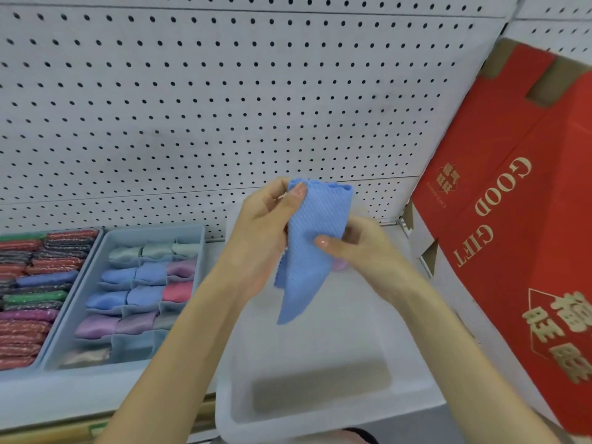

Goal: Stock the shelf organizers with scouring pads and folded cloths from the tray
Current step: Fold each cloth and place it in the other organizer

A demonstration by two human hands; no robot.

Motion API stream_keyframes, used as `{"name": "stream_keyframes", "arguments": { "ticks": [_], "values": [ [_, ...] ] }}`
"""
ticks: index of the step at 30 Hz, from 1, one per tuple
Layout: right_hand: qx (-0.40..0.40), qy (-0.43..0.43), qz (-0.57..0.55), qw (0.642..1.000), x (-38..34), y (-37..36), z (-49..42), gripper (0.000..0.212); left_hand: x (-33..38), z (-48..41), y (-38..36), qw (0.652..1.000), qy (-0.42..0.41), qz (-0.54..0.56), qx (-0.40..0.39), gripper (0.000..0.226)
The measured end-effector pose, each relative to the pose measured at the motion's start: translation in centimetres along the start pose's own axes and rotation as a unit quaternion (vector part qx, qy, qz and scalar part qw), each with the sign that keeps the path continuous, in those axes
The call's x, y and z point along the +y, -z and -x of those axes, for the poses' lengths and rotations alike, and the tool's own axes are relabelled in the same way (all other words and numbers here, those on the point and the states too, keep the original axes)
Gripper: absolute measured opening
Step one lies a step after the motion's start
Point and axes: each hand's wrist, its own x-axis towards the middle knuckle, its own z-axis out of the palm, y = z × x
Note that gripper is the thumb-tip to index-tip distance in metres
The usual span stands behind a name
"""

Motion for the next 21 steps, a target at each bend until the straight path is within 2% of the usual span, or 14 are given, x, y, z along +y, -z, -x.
{"name": "stream_keyframes", "arguments": {
  "ticks": [2,5,7,12,15,19,21],
  "values": [
    [0.031,0.015,0.002,0.999,0.7,-1.3,-0.1,0.003,0.4,-0.1,-0.7,0.999,0.007,0.023,0.032,0.032],
    [0.107,0.041,-0.015,0.993,1.3,-2.6,-0.4,0.019,0.8,-0.4,-1.4,0.997,0.014,0.048,0.06,0.024],
    [0.14,0.047,-0.043,0.988,1.3,-2.8,-0.5,0.016,1.1,-0.5,-1.7,0.997,0.012,0.056,0.059,0.022],
    [0.103,0.025,-0.063,0.992,2.0,-2.8,-0.3,0.014,1.4,-1.4,-1.9,0.993,0.025,0.076,0.081,0.03],
    [0.127,0.026,-0.074,0.989,2.6,-3.2,-0.1,0.012,1.1,-1.7,-2.3,0.99,0.034,0.103,0.088,0.029],
    [0.199,0.034,-0.075,0.977,3.1,-3.4,0.1,0.015,0.0,-2.4,-2.2,0.973,0.105,0.185,0.094,0.04],
    [0.206,0.014,-0.078,0.975,3.5,-3.4,0.1,0.016,-1.1,-2.5,-1.1,0.98,0.166,0.102,0.047,0.047]
  ]
}}
